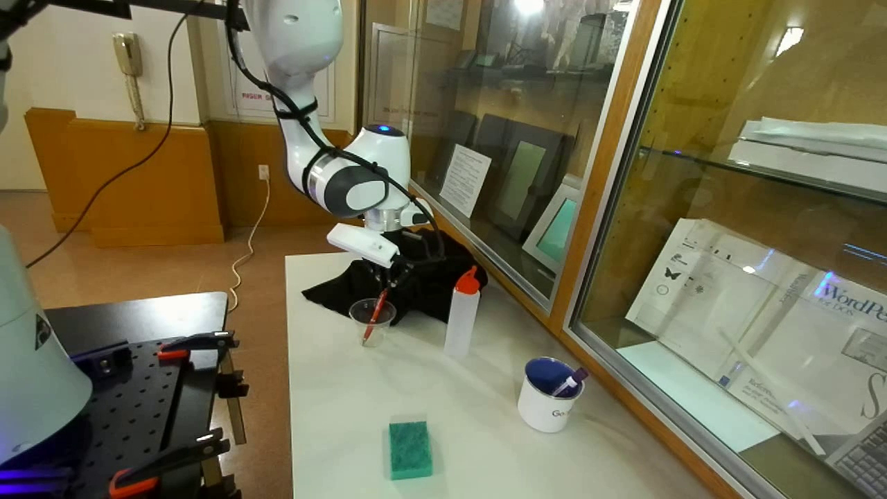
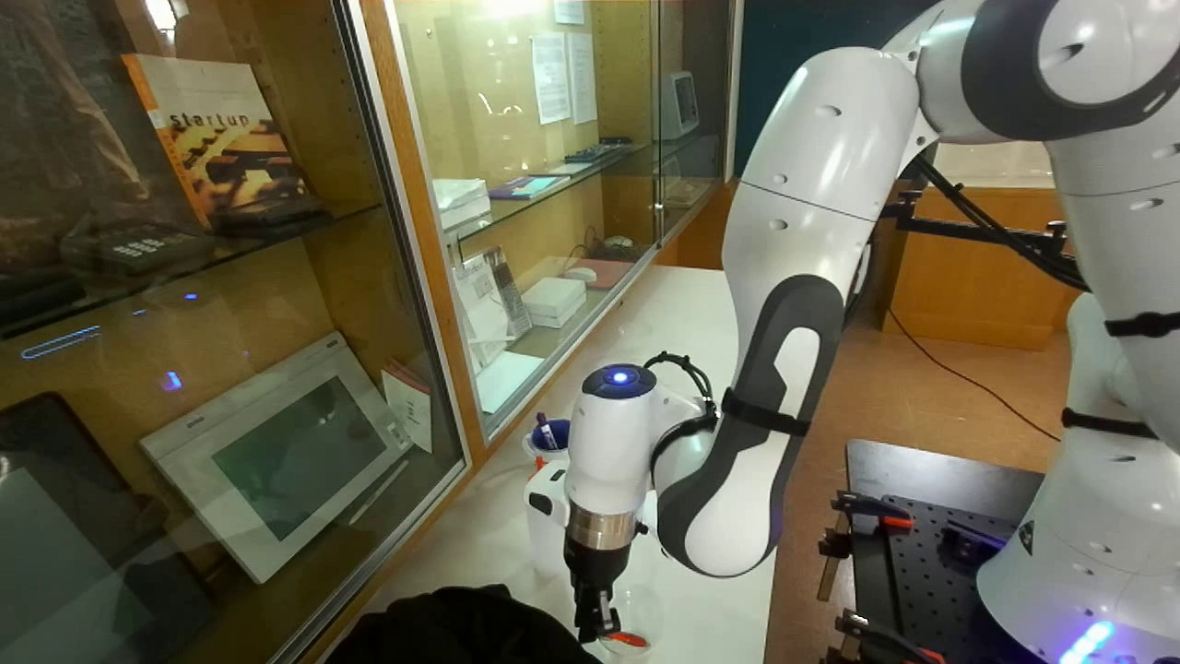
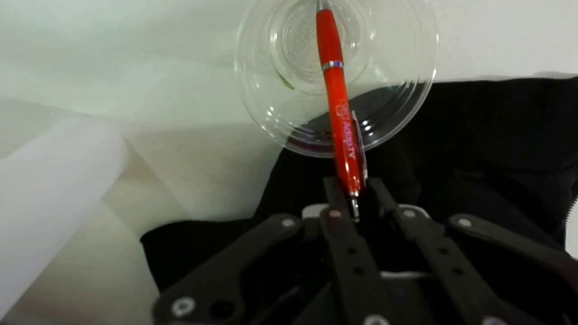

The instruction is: Remove the pen out of the cup

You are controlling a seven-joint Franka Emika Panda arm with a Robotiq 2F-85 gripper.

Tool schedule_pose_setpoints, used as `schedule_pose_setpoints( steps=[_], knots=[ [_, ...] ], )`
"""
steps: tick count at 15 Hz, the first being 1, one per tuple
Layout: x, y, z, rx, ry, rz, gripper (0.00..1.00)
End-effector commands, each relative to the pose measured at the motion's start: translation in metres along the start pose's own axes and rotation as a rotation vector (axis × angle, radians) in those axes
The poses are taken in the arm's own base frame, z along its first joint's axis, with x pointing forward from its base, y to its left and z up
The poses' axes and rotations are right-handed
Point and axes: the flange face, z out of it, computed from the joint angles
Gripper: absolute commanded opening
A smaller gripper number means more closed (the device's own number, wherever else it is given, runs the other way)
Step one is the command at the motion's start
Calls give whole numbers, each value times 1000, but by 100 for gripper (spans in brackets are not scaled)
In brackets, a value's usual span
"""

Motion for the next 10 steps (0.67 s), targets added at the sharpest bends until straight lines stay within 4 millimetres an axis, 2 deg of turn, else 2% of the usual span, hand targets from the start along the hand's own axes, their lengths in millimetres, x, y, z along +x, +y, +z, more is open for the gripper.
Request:
schedule_pose_setpoints(
  steps=[1,3,5,7,10],
  knots=[
    [2,-4,-10,-17,33,-5,3],
    [1,-6,-15,-23,35,6,4],
    [-1,-12,-29,-31,47,20,4],
    [-4,-18,-54,-52,97,42,4],
    [-11,-24,-102,-118,210,78,4]
  ],
)
